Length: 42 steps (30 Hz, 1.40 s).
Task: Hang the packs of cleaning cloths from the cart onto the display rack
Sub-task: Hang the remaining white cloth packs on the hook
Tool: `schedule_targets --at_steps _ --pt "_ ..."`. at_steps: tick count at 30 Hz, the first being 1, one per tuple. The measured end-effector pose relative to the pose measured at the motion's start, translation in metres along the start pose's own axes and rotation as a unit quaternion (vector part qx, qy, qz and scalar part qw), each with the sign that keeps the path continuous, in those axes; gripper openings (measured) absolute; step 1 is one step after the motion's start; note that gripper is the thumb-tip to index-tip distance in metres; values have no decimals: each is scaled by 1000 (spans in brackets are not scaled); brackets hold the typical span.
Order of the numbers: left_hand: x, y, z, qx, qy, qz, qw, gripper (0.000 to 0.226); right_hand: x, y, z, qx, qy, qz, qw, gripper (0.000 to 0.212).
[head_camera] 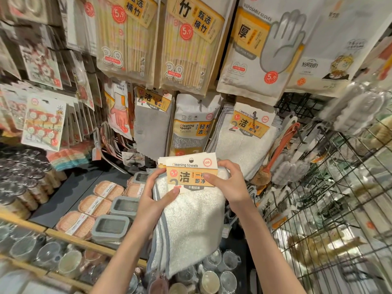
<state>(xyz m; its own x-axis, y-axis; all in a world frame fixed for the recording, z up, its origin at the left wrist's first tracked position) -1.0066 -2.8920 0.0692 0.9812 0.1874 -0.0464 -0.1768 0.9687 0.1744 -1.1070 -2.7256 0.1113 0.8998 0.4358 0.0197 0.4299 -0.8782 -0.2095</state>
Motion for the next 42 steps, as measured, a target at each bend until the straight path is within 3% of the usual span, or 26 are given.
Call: schedule_targets --at_steps 15,21,42 --pt "-2 -2 -3 31 -16 -18 999 44 -1 -15 -3 -21 -50 -12 998 26" --pt "-7 -3 -2 79 -19 -3 997 48 -3 -21 -2 38 -60 41 997 29" --pt "-19 -1 0 92 -3 -8 996 44 -28 -103 -27 22 -117 179 977 34"
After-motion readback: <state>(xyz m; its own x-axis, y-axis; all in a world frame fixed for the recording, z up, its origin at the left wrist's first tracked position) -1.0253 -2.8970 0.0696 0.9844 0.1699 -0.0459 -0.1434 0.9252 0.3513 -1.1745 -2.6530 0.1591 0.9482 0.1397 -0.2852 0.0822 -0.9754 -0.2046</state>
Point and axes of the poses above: each hand's wrist, its own x-axis away from the middle knuckle, its own y-axis out of the palm, z = x × y, the point moved 1 cm from there along -x, towards the middle knuckle, and after that the axes turned 14 degrees about -z, right-handed, at the moved point
